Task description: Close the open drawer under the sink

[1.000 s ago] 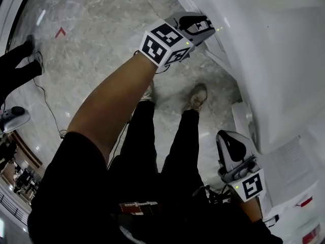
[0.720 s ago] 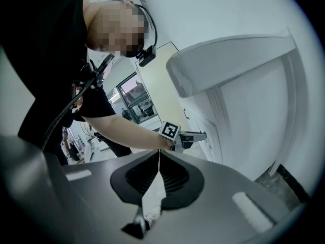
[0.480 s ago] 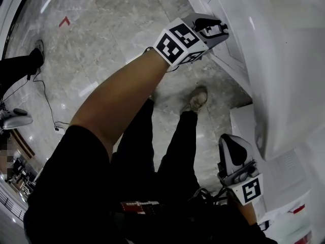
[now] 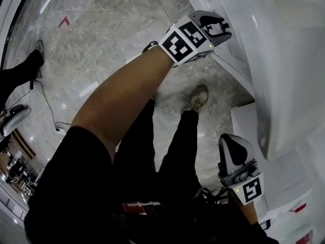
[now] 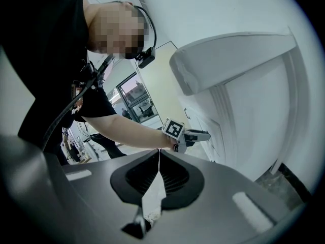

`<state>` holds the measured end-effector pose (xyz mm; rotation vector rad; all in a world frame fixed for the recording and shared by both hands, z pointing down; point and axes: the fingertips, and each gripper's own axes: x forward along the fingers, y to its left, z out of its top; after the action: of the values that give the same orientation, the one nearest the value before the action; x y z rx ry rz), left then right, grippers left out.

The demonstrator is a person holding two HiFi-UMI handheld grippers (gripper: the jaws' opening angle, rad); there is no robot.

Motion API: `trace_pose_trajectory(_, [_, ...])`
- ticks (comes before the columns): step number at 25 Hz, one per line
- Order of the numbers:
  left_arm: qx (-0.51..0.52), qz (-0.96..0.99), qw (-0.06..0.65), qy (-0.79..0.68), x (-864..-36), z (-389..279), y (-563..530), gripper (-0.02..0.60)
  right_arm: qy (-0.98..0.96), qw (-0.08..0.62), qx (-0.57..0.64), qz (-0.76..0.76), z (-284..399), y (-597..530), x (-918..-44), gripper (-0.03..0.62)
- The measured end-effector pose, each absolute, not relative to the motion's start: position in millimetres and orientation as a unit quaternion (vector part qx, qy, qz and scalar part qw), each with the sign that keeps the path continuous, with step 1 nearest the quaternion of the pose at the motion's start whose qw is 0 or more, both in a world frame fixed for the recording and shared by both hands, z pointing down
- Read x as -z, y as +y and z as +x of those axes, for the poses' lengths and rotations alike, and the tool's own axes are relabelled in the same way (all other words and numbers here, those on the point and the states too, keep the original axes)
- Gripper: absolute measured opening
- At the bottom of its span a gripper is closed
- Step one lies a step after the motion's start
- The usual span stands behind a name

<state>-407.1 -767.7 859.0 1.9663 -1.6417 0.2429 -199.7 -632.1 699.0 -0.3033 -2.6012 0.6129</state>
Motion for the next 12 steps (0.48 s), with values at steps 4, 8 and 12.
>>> trace_pose_trajectory(4, [-0.094, 0.734, 0.277, -0.613, -859.0, -408.9, -769.2, 0.173, -0.943, 0.223, -0.222, -0.113, -202.5, -630.1, -698.4, 0.002])
trace_pose_trajectory(8, [-0.096, 0.733, 0.28, -0.612, -857.8, -408.5, -769.9, 0.173, -0.944, 0.223, -0.217, -0.111, -204.9, -629.6, -695.0, 0.002])
trace_pose_trajectory(12, [-0.093, 0.727, 0.287, -0.617, -855.8, -410.3, -764.8, 0.173, -0.946, 0.222, -0.211, -0.107, -205.8, -631.7, -690.1, 0.002])
